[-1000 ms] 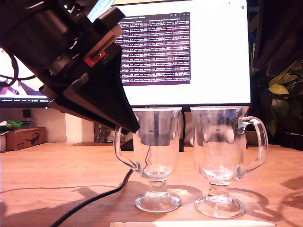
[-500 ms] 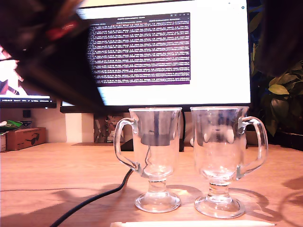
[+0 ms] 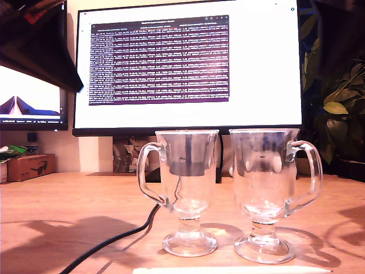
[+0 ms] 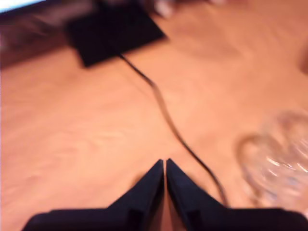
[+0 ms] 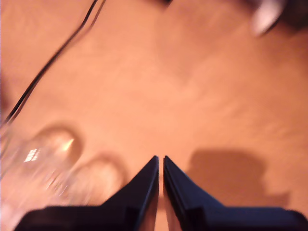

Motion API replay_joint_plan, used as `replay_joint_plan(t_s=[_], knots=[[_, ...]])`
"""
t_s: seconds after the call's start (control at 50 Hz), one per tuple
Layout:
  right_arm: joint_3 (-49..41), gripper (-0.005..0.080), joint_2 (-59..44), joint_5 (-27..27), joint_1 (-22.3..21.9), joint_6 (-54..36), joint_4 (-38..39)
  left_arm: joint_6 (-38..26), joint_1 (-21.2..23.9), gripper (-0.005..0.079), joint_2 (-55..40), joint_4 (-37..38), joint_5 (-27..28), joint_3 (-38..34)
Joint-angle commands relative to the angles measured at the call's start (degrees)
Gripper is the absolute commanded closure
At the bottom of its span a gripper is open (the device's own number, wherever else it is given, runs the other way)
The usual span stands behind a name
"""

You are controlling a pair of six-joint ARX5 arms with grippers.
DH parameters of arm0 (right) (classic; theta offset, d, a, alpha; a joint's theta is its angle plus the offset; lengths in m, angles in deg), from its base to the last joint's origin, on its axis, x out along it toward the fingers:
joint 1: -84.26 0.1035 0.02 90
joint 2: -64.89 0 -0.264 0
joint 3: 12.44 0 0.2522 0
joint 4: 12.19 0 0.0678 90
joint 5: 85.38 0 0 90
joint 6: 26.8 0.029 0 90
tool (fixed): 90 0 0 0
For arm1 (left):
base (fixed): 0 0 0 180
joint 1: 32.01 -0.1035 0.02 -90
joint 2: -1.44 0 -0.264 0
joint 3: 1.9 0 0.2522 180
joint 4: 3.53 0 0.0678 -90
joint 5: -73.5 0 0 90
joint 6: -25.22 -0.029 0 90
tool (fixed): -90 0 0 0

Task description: Pick the small glass cups in front of you with each of your hands, and place them behind the white pen

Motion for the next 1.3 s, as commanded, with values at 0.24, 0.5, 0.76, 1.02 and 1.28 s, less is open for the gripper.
replay_joint_plan(t_s=[0.24, 0.5, 0.76, 1.02, 1.28], knots=[[-11.6, 0.0757, 4.2, -5.8, -13.7, -4.3, 12.7, 0.8, -10.7, 0.0763, 8.8, -11.9, 4.4, -14.3], [-20.5, 0.0757, 4.2, -12.7, -28.0, -4.8, 27.8, 2.6, -20.2, 0.0763, 9.3, -22.2, 4.7, -17.9], [-26.9, 0.0757, 4.2, -20.6, -41.8, -7.7, 36.3, 2.4, -31.5, 0.0763, 9.3, -25.5, 10.3, -21.2], [-29.0, 0.0757, 4.3, -30.2, -48.7, -6.1, 39.4, 3.7, -41.4, 0.0763, 9.3, -27.8, 19.9, -23.7], [-29.5, 0.0757, 6.7, -31.0, -45.1, -6.3, 40.7, 3.7, -42.5, 0.0763, 12.1, -26.6, 20.5, -23.7]])
